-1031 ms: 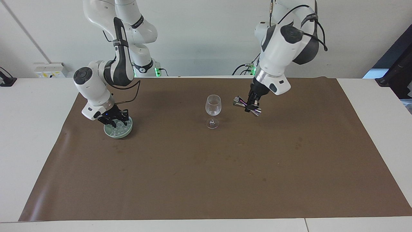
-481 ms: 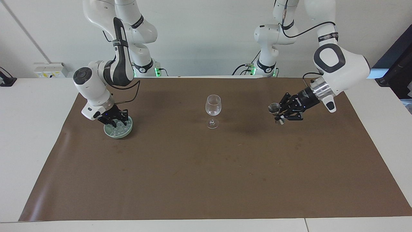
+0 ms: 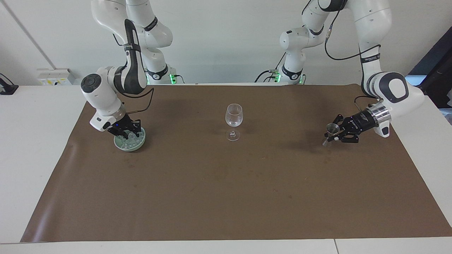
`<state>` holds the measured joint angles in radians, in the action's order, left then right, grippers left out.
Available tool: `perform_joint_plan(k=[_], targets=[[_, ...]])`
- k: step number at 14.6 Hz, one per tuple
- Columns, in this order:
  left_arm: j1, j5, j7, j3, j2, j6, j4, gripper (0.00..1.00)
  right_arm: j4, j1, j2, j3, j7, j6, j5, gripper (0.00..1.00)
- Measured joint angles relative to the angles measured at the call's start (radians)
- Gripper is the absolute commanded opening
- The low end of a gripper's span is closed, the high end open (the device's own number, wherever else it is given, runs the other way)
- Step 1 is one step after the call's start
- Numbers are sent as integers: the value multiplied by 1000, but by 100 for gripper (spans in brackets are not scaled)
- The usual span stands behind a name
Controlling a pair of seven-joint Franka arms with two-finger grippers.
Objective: Pour wine and add ice with both arms
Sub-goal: 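Carry the metal cup back to its spot while the right gripper grasps ice, then set down the metal cup and open the left gripper, withdrawing it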
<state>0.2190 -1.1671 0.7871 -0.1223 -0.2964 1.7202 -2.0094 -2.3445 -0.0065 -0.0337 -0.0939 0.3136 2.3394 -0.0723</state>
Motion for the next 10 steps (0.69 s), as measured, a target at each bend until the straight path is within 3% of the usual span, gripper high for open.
perform_joint_plan(k=[4, 10], targets=[[74, -78, -69, 1, -104, -54, 17, 0, -5, 0, 1, -2, 0, 0, 0, 44], [92, -131, -82, 2, -148, -54, 5, 0, -5, -1, 1, -2, 0, 0, 0, 41]])
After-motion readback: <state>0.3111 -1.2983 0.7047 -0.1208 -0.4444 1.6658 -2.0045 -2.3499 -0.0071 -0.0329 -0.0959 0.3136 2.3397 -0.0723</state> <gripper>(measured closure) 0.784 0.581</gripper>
